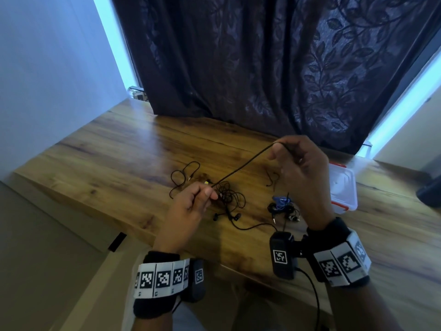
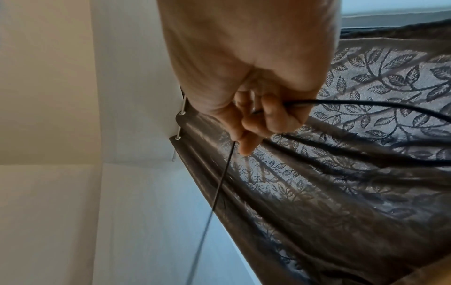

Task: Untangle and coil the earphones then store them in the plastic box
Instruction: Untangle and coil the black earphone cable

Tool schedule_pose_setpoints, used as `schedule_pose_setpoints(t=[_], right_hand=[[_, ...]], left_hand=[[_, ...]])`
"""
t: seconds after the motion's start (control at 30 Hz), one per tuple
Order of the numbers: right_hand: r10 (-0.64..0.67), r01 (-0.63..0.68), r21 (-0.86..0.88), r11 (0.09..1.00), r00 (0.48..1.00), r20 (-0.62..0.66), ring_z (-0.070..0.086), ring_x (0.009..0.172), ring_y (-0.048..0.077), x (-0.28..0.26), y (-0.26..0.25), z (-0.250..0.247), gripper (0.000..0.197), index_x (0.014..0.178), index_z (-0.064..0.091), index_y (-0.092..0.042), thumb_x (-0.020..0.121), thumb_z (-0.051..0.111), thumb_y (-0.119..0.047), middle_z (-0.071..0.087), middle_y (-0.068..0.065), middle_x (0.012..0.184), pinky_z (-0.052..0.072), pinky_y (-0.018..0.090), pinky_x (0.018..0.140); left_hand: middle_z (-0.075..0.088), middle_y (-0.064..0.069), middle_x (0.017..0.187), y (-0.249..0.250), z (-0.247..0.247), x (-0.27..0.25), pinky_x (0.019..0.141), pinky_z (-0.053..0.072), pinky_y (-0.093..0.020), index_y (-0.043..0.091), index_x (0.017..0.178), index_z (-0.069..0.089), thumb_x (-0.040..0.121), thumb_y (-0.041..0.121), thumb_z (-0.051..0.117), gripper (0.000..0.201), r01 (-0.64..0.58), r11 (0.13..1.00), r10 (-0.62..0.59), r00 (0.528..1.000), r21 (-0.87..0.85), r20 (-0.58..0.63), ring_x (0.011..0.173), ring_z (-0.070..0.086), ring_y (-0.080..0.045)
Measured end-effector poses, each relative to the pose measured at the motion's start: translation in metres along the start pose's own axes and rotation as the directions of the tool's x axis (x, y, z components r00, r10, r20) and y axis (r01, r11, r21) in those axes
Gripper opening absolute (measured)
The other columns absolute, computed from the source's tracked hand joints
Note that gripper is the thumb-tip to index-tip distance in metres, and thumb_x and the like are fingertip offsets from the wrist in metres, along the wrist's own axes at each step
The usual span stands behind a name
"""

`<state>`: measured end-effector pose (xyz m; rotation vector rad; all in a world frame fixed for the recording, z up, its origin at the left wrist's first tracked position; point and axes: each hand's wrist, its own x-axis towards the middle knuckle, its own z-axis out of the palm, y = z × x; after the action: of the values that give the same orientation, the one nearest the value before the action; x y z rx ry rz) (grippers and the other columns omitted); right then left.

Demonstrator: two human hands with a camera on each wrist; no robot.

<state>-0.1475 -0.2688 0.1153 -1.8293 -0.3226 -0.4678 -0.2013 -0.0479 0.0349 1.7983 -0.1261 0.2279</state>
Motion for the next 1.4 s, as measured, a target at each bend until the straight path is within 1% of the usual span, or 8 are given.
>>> schedule_pose_setpoints(t=[0.17, 0.27, 0.4, 0.6, 0.87, 1.07, 1.23, 1.4], right_hand=[[0.071, 0.086, -0.481, 0.873, 0.951, 0.300, 0.050, 0.122, 0.016, -0.011, 0.014, 0.007, 0.027, 0.124, 0.057, -0.032, 0.097, 0.060, -0.026, 0.061, -0.010, 0.122, 0.036, 0.030, 0.101], [0.032, 0.202, -0.374, 0.905, 0.845, 0.533, 0.033, 0.142, 0.010, -0.021, 0.004, 0.015, 0.057, 0.144, 0.043, -0.036, 0.093, 0.067, -0.028, 0.045, -0.014, 0.147, 0.025, 0.038, 0.115], [0.005, 0.077, -0.100, 0.992, 0.766, 0.643, 0.057, 0.120, -0.007, -0.024, -0.013, 0.021, 0.051, 0.140, 0.054, -0.025, 0.093, 0.072, -0.020, 0.066, -0.016, 0.126, 0.044, 0.014, 0.103], [0.044, -0.041, -0.017, 0.999, 0.842, 0.538, 0.067, 0.069, 0.003, -0.024, -0.016, 0.025, 0.016, 0.112, 0.071, -0.020, 0.097, 0.065, -0.021, 0.074, -0.005, 0.084, 0.059, 0.029, 0.069], [0.017, -0.004, -0.036, 0.999, 0.924, 0.382, 0.066, 0.079, -0.002, -0.031, -0.012, 0.049, 0.012, 0.107, 0.067, -0.027, 0.101, 0.060, -0.019, 0.069, -0.014, 0.090, 0.053, 0.017, 0.067], [-0.009, 0.106, -0.090, 0.990, 0.694, 0.720, 0.067, 0.077, 0.005, -0.066, 0.003, 0.051, 0.010, 0.104, 0.060, -0.020, 0.103, 0.053, -0.014, 0.066, -0.009, 0.085, 0.056, 0.027, 0.070], [-0.042, 0.228, -0.127, 0.965, 0.614, 0.788, 0.065, 0.072, 0.009, -0.064, -0.009, 0.038, 0.015, 0.109, 0.070, -0.014, 0.102, 0.058, -0.021, 0.069, -0.006, 0.080, 0.054, 0.030, 0.069], [-0.195, 0.365, -0.120, 0.923, 0.715, 0.672, 0.064, 0.075, 0.001, -0.036, -0.032, 0.022, 0.014, 0.107, 0.075, -0.018, 0.095, 0.069, -0.022, 0.070, -0.015, 0.094, 0.051, 0.015, 0.068]], left_hand=[[0.045, 0.011, 0.060, 0.018, -0.006, -0.003, 0.054, 0.032, -0.024, 0.024, 0.085, 0.064, 0.095, 0.044, 0.047, 0.028, 0.020, 0.984, -0.014, 0.999, -0.176, 0.034, 0.057, 0.040, -0.008], [0.044, 0.008, 0.059, 0.029, -0.003, -0.003, 0.052, 0.031, -0.026, 0.017, 0.088, 0.061, 0.099, 0.033, 0.043, 0.027, 0.014, 0.970, 0.001, 0.998, -0.243, 0.059, 0.055, 0.038, -0.011], [0.045, 0.004, 0.060, 0.035, 0.003, -0.003, 0.051, 0.033, -0.027, 0.007, 0.094, 0.059, 0.100, 0.030, 0.043, 0.029, 0.014, 0.961, -0.001, 0.999, -0.278, 0.049, 0.054, 0.039, -0.012], [0.048, 0.001, 0.061, 0.037, -0.003, -0.006, 0.051, 0.035, -0.029, 0.005, 0.094, 0.057, 0.098, 0.028, 0.044, 0.026, 0.048, 0.925, -0.043, 0.999, -0.377, 0.023, 0.051, 0.038, -0.010], [0.049, -0.002, 0.063, 0.049, -0.002, -0.010, 0.052, 0.037, -0.026, 0.006, 0.099, 0.064, 0.099, 0.019, 0.042, 0.026, 0.108, 0.777, -0.012, 0.987, -0.620, 0.157, 0.050, 0.035, -0.010], [0.074, -0.012, 0.099, 0.048, -0.004, -0.007, 0.063, 0.057, -0.031, 0.003, 0.133, 0.052, 0.098, 0.008, 0.051, 0.036, -0.009, 0.874, -0.008, 0.999, -0.485, -0.033, 0.065, 0.065, -0.015], [0.069, -0.014, 0.121, 0.039, -0.005, -0.005, 0.083, 0.057, -0.028, 0.005, 0.151, 0.029, 0.099, -0.003, 0.044, 0.054, -0.030, 0.941, 0.005, 0.997, -0.338, -0.076, 0.099, 0.072, -0.025], [0.075, 0.003, 0.101, 0.038, -0.003, -0.006, 0.084, 0.053, -0.020, 0.010, 0.148, 0.037, 0.103, 0.006, 0.042, 0.046, -0.027, 0.981, 0.025, 1.000, -0.194, -0.013, 0.093, 0.071, -0.012]])
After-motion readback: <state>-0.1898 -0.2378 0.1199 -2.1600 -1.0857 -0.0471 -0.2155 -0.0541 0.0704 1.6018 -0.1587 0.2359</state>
